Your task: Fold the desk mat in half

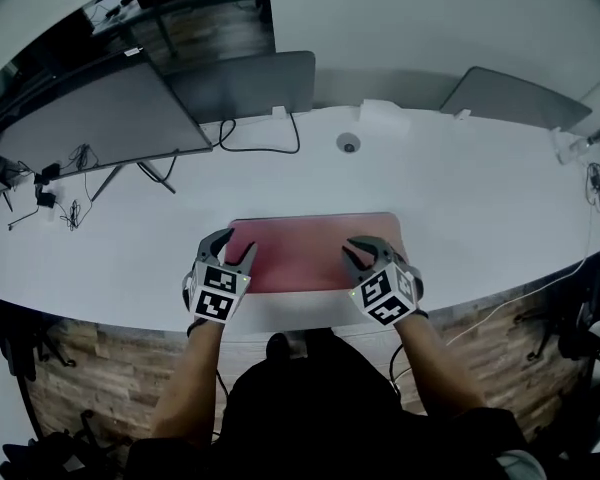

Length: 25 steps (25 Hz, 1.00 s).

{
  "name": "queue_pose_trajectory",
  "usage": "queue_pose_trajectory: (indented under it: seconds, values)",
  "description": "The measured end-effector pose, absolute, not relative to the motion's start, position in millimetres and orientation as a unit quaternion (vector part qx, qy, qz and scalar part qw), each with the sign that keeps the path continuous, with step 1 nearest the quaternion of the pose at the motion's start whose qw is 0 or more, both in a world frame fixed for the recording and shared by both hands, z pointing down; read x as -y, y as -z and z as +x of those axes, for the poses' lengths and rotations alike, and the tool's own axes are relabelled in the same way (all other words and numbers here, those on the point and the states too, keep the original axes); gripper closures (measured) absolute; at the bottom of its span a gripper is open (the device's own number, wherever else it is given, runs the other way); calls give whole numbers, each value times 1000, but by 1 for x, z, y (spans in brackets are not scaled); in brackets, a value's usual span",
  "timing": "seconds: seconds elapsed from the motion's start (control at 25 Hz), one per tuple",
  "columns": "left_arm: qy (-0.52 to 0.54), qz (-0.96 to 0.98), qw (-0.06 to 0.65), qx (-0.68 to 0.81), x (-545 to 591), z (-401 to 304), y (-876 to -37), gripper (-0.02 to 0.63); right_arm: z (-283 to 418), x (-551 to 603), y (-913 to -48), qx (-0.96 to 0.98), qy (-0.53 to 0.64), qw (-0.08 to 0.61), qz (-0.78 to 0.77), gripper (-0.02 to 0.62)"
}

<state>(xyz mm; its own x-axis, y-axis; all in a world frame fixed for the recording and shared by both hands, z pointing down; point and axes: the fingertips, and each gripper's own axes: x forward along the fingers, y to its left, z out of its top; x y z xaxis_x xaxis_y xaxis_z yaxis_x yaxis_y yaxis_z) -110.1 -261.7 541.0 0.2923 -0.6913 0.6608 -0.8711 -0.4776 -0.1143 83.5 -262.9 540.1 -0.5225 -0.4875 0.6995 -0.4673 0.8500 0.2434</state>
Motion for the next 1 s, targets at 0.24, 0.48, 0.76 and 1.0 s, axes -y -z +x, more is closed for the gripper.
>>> queue_pose_trajectory:
  seconds: [0.24,0.48,0.76,1.0]
  values:
    - [-270,812,130,500,227,-115,-510,413,71,219,-517,870,11,398,291,570]
    - [-215,826,145,500,176,-138,-497,425,60,175,-490,872,-10,373,317,590]
    - [-167,852,162,470,120,-146,-480,449,42,107,-468,883,-33,340,321,594]
    - [-132,878,155,434,92,-139,-460,474,43,65,-452,874,-41,334,350,594]
